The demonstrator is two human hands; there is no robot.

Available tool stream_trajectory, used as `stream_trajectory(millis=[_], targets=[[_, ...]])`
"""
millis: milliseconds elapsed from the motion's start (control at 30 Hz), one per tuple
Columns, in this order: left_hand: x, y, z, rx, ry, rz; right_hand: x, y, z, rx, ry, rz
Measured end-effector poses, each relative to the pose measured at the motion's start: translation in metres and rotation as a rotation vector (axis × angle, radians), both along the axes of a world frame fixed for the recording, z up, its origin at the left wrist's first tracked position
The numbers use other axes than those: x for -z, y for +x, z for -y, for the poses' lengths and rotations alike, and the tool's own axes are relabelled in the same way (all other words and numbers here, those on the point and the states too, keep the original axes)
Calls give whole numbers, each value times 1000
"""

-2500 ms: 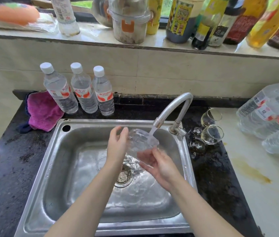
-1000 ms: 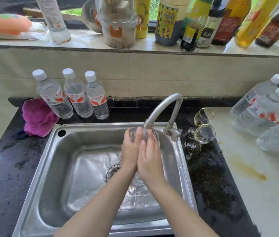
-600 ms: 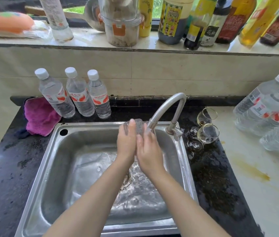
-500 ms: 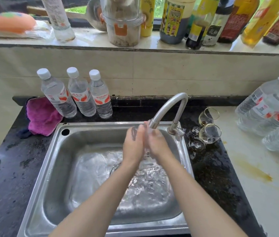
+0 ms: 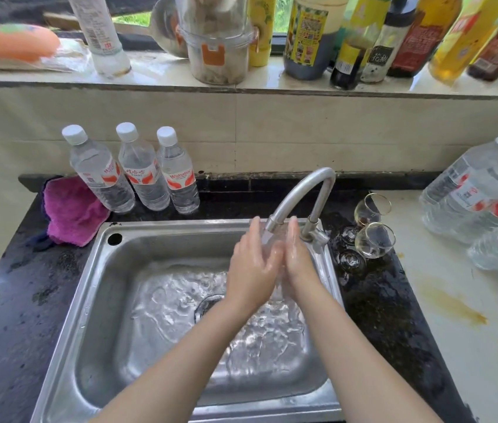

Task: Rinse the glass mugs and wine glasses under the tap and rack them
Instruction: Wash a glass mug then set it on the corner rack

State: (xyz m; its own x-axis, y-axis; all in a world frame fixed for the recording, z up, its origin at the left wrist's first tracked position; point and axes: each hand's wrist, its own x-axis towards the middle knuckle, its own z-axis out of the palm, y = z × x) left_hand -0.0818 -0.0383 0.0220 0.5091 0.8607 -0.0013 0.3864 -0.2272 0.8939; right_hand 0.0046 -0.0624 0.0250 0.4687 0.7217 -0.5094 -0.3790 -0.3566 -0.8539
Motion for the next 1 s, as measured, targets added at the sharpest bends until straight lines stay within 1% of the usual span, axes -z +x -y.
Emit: stream_trajectory(millis=[33, 100, 133, 167, 233, 267, 333, 367, 400, 500, 567, 600, 667, 700, 767, 800, 833, 867, 967, 1000], targets=[[-1, 3, -9, 12, -84, 11, -1, 0, 1, 9, -13, -39], [-3, 11, -26, -3, -275, -86, -1, 1, 0, 23, -31, -87], [-7, 13, -31, -36, -330, -120, -2, 2, 0, 12, -49, -91], [-6, 13, -33, -71, -383, -75, -5, 4, -1, -3, -63, -91], [-6, 7, -22, -74, -510, 153, -4, 8, -3, -11, -74, -95], [-5, 3, -12, -47, -512, 209, -3, 11, -4, -3, -80, -94], [-2, -4, 9, 0, -426, 246, -3, 14, -5, -14, -67, -75], [-3, -4, 17, -22, -391, 261, -4, 14, -4, -34, -56, -39], [-1, -3, 17, -80, -356, 253, -4, 11, -2, -65, -28, 40], [-5, -1, 2, -236, -314, 195, -2, -8, 5, -175, 46, 380], [-9, -3, -6, -259, -292, 190, 1, -22, 7, -213, 89, 469], [-11, -4, -5, -240, -268, 191, 2, -24, 6, -207, 93, 459], [-10, -6, 6, -151, -161, 129, -9, -16, 2, -159, 37, 369], [-8, -7, 15, -104, -103, 78, -12, -8, 0, -149, 5, 295], [-2, -8, 27, -66, 19, -57, -18, 4, 0, -129, 9, 132], [-3, -8, 28, -65, 58, -94, -18, 4, 2, -125, 9, 117], [-6, -7, 24, -66, 53, -95, -16, 1, 4, -124, 22, 116], [-11, -5, 19, -89, -11, -57, -13, -3, 8, -117, 27, 142], [-25, 6, -12, -190, -419, 38, -9, -17, 19, -58, 66, 227], [-28, 8, -20, -174, -533, 67, -9, -19, 22, -49, 85, 251]])
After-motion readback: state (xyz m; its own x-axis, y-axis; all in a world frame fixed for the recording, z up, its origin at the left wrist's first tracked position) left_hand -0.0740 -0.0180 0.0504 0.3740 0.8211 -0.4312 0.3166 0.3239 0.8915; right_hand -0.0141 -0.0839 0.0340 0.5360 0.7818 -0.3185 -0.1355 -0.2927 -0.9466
